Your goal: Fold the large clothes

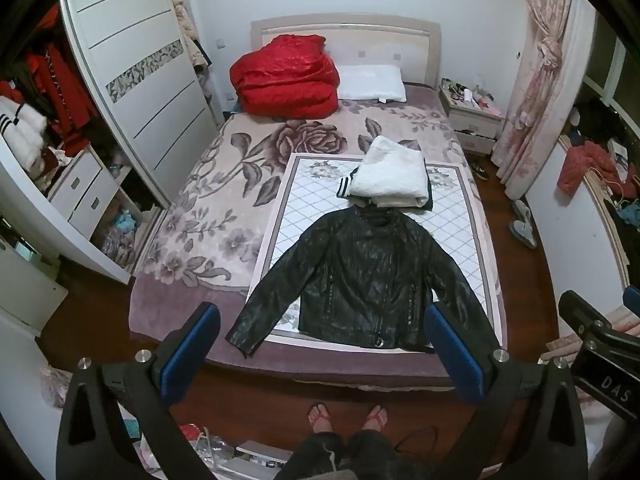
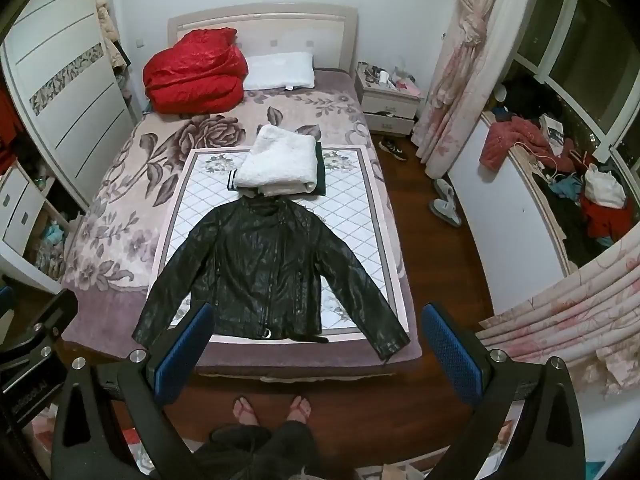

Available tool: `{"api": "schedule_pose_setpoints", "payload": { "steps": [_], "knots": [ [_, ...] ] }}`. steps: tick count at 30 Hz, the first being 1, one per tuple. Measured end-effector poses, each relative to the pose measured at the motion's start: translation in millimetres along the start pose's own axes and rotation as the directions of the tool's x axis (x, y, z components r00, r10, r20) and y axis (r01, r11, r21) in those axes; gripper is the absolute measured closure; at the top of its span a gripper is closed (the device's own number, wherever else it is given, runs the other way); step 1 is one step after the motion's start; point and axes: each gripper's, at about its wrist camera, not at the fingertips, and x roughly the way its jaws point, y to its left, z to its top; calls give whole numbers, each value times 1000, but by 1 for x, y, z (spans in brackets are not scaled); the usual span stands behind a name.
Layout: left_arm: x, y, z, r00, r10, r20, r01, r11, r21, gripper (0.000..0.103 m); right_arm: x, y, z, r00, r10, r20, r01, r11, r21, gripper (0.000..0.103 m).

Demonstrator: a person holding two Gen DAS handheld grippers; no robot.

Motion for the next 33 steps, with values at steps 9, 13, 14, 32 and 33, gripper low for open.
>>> {"api": "schedule_pose_setpoints", "payload": {
  "steps": [9, 13, 14, 32, 33],
  "knots": [
    [1, 12, 7, 1000, 0, -1, 0, 1000, 2, 0, 0, 4, 6, 1000, 2, 1, -2, 1000, -2, 0],
    [1, 11, 18, 1000, -3, -3, 3, 1000, 0, 0, -1, 4, 5, 1000, 2, 5, -2, 1000, -1, 0],
    [1, 11, 17, 1000, -2, -2, 2, 1000, 0, 0, -1, 4, 6, 1000, 1, 6, -1, 1000, 0, 0],
    [0, -5, 27, 1000, -6, 18, 6, 1000, 1, 0, -8, 6, 27, 1000, 0, 16, 0, 1000, 2, 0],
    [0, -5, 29, 1000, -8, 18, 8, 1000, 0, 0, -8, 6, 27, 1000, 1, 16, -1, 1000, 3, 0]
  ]
}}
